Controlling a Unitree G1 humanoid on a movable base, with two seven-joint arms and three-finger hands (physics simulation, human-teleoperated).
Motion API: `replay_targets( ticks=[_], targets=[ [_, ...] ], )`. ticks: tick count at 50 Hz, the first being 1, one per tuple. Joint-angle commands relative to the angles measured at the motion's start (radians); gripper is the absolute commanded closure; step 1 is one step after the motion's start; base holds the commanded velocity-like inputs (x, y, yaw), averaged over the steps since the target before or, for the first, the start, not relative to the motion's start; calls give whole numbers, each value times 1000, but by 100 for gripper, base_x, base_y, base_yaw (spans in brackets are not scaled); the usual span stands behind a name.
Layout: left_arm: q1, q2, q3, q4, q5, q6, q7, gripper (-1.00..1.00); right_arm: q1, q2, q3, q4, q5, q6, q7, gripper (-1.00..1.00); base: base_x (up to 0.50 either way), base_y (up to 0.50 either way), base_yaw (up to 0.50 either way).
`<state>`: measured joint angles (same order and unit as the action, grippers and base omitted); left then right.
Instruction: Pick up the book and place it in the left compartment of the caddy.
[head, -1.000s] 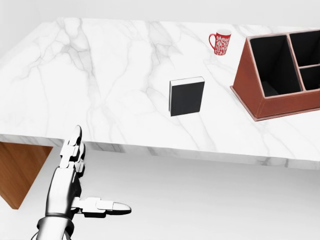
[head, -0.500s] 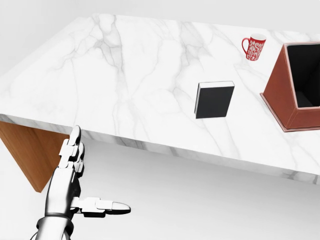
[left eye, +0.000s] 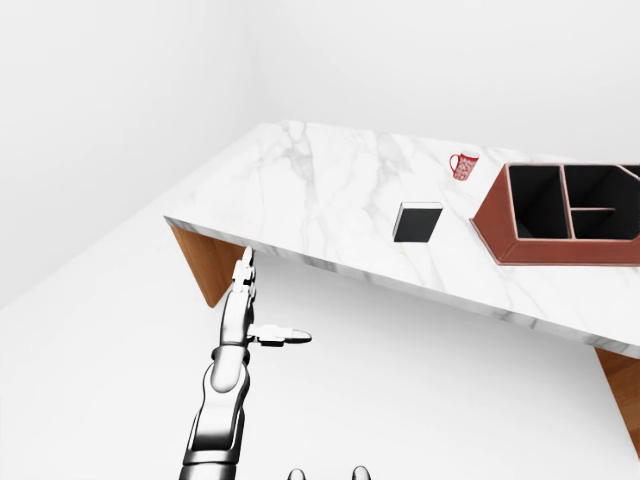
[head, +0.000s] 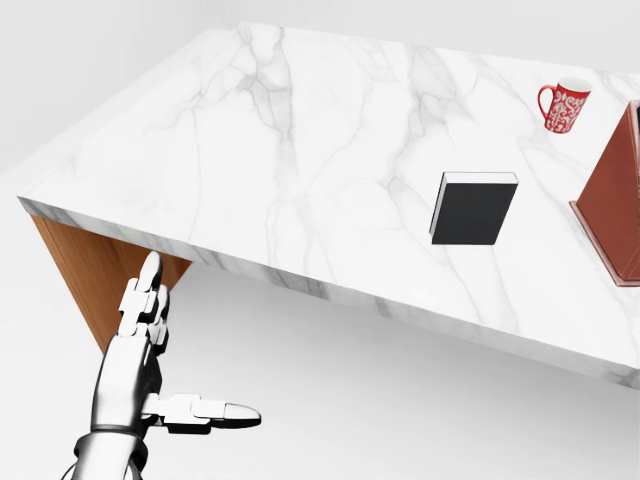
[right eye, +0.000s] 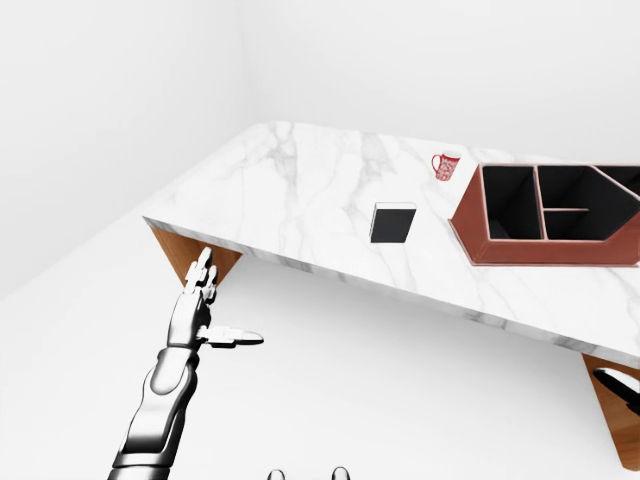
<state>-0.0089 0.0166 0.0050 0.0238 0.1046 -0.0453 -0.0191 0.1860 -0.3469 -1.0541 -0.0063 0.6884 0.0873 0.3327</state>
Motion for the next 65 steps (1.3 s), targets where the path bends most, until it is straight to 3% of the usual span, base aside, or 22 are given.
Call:
replay_targets(
  ticks=[1,7,8,10,13,16,24,52,65],
  targets=[
    [-2,0,0,2,1,-3,0,-100,1,-2,0,1,-3,0,-2,-100,0,0,0],
    [-4,0,1,7,0,-7,-1,-100,2,-2,-1,-5,-4,0,-6,-100,0,0,0],
    [6,-1,-2,-28,2,19,-3,-100,0,-2,0,-4,-5,0,-7,-100,0,0,0],
    [0,-1,0,-6,-3,0,-3,-100,-1,-2,1,0,-4,0,-5,-100,0,0,0],
    [5,-1,0,-30,-5,18,-6,-100,-4,-6,2,11,-3,0,-6,-100,0,0,0],
    [0,-1,0,-9,-4,3,-3,-100,1,-4,3,2,-2,0,-10,-100,0,0,0],
    [4,-1,-3,-21,0,15,-4,-100,0,-4,1,2,-6,0,-11,-100,1,-2,0],
    [-1,-1,-3,0,6,-3,2,-100,-4,-5,3,11,-9,0,-8,-100,7,-18,0],
    [2,-2,-3,-10,0,6,1,-100,-4,-3,0,2,-8,0,-13,-100,7,-18,0]
  ],
)
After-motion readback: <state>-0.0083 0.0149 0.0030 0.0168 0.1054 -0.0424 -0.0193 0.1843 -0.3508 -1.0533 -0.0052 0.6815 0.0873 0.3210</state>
